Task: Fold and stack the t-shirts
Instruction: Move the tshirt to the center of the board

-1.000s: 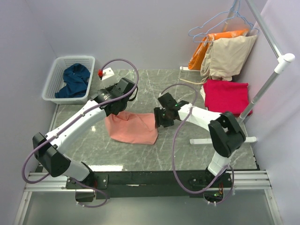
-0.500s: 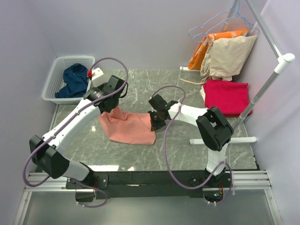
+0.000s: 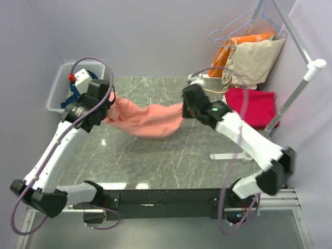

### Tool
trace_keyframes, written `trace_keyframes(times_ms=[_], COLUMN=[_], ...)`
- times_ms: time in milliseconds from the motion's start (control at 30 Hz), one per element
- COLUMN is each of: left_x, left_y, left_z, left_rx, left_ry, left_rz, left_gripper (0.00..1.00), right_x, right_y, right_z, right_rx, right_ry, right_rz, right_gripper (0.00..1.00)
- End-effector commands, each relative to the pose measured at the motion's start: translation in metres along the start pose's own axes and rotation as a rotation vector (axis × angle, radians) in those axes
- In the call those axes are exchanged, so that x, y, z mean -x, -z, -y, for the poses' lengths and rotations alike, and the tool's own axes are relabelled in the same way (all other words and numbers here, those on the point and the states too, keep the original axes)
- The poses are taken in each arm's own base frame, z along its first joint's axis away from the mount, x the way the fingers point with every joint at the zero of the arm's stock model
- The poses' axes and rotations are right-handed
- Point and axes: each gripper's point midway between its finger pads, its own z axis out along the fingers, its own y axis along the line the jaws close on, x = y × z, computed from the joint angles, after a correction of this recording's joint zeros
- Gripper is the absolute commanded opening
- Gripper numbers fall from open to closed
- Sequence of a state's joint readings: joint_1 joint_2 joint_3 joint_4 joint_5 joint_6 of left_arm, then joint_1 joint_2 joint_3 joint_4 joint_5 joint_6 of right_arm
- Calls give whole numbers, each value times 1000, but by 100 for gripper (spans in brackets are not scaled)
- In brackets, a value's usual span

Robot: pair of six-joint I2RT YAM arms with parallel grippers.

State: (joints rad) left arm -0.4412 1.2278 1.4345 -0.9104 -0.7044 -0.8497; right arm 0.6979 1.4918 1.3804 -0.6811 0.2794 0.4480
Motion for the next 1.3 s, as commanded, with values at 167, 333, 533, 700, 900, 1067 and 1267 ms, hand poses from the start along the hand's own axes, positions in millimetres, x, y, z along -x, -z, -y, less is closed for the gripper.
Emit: trace_keyframes(times_ms=[167,333,533,700,900,1067,1267], left_x=[42,9,-49,-65,-99,-126,-169], left_y=[61,70,42,-9,-42,-40,-36], left_z=[-12,-33,-26,-5,36,42,17], left_rx=[-175,-203,-212,-95,-145,-218,-154], left_ry=[65,94,48,13,-51,-110,-192], left_rz=[57,-26,-162,-163,-286,-388,-544], left_gripper=[3,9,81,99,99,100,100], right_x=[103,96,68,76,68,45,38], right_y=[153,175,141,77,-10,-46,-59], right_z=[79,81,76,75,92,98,97], right_rx=[-173,-103,-94,-210,-233,-249,-249], right_ry=[-158,-194,-189,-139,-204,-220,-215], right_rz=[467,496,423,338,209,127,87], right_gripper=[0,0,8,17,10,0,0])
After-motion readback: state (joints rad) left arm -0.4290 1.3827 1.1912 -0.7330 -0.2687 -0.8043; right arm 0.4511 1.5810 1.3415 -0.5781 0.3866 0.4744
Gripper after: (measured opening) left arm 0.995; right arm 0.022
